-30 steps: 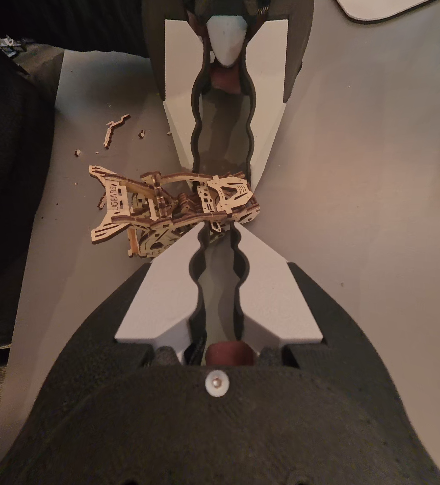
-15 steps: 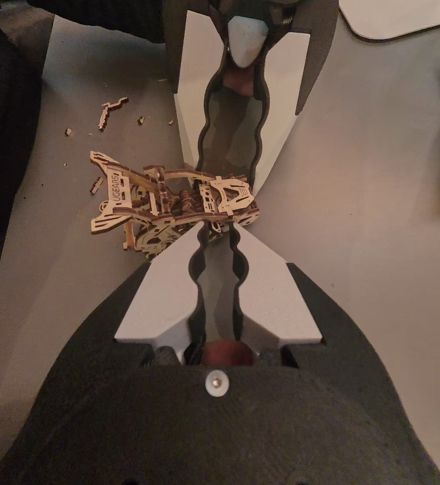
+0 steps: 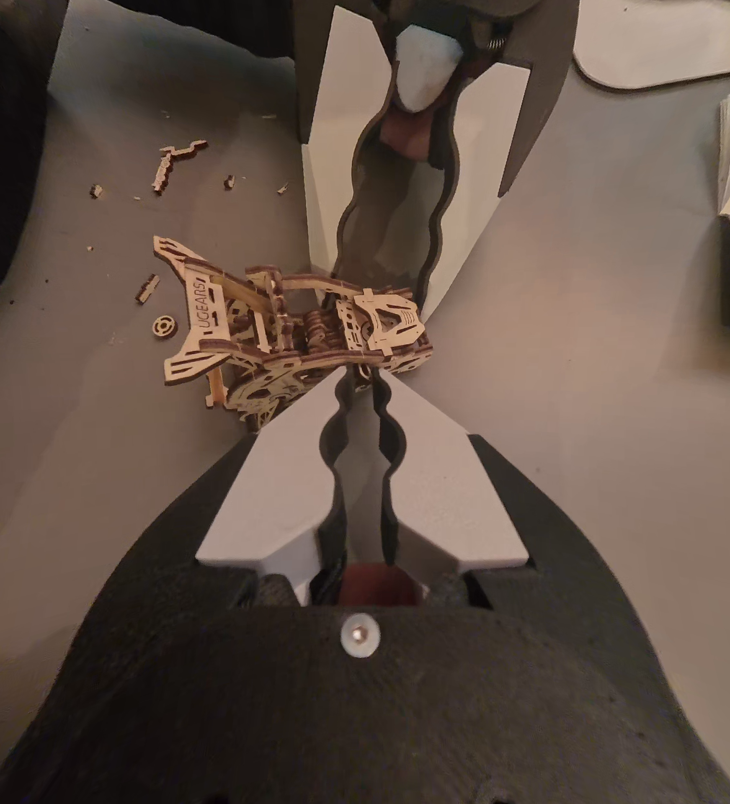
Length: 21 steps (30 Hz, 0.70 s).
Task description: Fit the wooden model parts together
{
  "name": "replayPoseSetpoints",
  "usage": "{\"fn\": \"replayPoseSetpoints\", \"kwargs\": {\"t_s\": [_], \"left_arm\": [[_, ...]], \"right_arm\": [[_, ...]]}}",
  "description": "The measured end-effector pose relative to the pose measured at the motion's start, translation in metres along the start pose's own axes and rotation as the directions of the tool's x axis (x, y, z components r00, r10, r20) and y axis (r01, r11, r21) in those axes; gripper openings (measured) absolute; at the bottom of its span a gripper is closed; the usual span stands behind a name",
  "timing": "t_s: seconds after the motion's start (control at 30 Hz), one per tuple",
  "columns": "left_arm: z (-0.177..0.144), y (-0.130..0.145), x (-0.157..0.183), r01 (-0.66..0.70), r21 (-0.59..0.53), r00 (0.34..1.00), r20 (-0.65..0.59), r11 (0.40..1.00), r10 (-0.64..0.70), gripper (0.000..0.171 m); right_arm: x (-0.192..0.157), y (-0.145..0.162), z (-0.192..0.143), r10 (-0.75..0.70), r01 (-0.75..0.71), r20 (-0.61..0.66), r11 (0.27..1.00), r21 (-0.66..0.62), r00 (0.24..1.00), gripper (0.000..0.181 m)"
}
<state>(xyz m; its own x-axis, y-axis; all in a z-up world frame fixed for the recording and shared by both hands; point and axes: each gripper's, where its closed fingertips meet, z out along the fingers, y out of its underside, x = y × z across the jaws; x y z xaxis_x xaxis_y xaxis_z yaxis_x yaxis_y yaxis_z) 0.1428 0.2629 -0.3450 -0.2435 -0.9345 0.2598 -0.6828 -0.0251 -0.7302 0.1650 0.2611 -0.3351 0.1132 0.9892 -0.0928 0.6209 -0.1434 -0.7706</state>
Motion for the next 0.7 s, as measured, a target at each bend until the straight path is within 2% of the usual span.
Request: {"fn": "replayPoseSetpoints", "kwargs": {"t_s": [0.47, 0.7], "left_arm": [[0.0030, -0.0020, 0.0022, -0.003, -0.001, 1.000, -0.009, 1.000, 0.003, 0.042], [0.0040, -0.0018, 0.0036, -0.013, -0.004, 1.000, -0.008, 1.000, 0.013, 0.042]], "right_arm": [[-0.0041, 0.0033, -0.0014, 0.068, -0.069, 0.064, 0.998, 0.012, 0.996, 0.005], [-0.0071, 0.0039, -0.0017, 0.041, -0.042, 0.069, 0.999, 0.009, 0.997, 0.005]]}}
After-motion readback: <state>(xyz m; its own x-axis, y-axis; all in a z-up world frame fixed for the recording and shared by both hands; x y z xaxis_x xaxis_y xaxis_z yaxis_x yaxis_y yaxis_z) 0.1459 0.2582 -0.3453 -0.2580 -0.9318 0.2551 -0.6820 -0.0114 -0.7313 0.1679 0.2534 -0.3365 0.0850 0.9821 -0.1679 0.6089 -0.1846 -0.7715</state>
